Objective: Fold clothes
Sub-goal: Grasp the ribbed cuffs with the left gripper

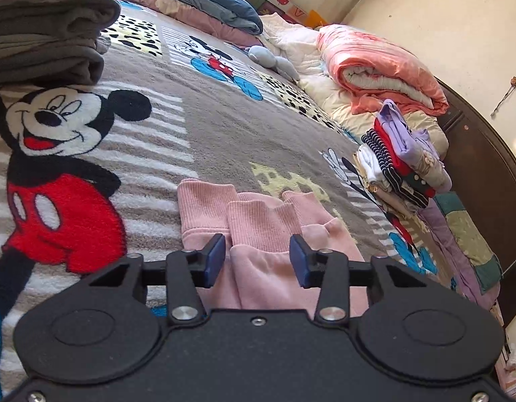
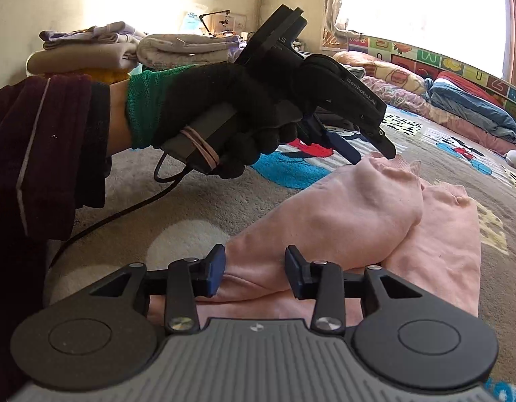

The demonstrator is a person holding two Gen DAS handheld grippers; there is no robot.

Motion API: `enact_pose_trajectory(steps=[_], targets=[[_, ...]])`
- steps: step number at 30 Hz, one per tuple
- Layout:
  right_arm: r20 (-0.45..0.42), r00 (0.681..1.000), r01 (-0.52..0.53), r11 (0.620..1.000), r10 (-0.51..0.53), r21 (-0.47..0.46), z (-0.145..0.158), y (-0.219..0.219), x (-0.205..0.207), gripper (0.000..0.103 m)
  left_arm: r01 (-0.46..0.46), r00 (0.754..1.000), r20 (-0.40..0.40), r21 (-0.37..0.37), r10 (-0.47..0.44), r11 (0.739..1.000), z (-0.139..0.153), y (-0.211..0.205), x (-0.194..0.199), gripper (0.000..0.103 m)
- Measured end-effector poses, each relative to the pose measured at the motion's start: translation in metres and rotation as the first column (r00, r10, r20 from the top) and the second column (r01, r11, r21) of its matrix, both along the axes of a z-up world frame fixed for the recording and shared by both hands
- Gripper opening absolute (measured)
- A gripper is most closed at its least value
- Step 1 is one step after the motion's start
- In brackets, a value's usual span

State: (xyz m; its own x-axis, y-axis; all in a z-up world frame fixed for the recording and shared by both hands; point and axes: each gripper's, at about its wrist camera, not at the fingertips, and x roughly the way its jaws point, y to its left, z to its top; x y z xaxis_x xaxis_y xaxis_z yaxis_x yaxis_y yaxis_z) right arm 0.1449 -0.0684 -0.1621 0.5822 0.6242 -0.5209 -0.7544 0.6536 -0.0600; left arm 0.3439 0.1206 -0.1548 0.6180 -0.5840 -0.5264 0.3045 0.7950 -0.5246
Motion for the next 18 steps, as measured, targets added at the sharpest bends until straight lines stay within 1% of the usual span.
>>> enact_pose_trajectory(steps=[1,3,5,6,7,8,10,12,18], targets=[[0.009,1.000,0.003,1.000,-0.003,-0.003,0.000,0.000,-0.001,0.042,0.004,1.000,-0.004,0.016,-0.004,1.000,-0.001,-0.003,0.002,0.035],[0.039,0.999,0.003,1.000,-0.003,-0.021,0.001,0.002,-0.007,0.042,0.011,1.000,-0.012,0.009,-0.011,1.000,-0.003,-0.005,0.005,0.035],[0.046,0.999,0.002,1.000,-0.001,-0.023,0.001,0.000,-0.010,0.044,0.013,1.000,-0.009,0.013,-0.012,1.000,-0.004,-0.007,0.006,0.023],[0.045,0.999,0.002,1.000,-0.001,-0.020,0.001,-0.001,-0.011,0.044,0.013,1.000,0.000,0.018,-0.013,1.000,-0.003,-0.008,0.005,0.011],[0.045,0.999,-0.003,1.000,0.004,-0.018,0.001,0.000,-0.011,0.046,0.012,1.000,0.011,0.014,-0.012,1.000,-0.002,-0.009,0.004,0.009],[0.046,0.999,-0.008,1.000,0.009,-0.016,0.000,0.000,-0.012,0.050,0.009,1.000,0.028,0.001,-0.009,1.000,0.001,-0.007,0.002,0.008],[0.046,0.999,-0.018,1.000,0.019,-0.011,0.000,0.000,-0.013,0.053,0.000,0.998,0.065,-0.026,0.002,1.000,0.009,-0.004,-0.002,0.007],[0.047,0.998,-0.029,1.000,0.029,-0.007,-0.001,0.001,-0.014,0.054,-0.016,0.995,0.095,-0.038,0.019,0.999,0.015,-0.001,-0.005,0.007],[0.048,0.998,-0.031,0.999,0.030,0.019,0.002,-0.005,-0.016,0.054,-0.059,0.993,0.100,-0.037,0.062,0.998,0.015,0.005,-0.004,0.007]])
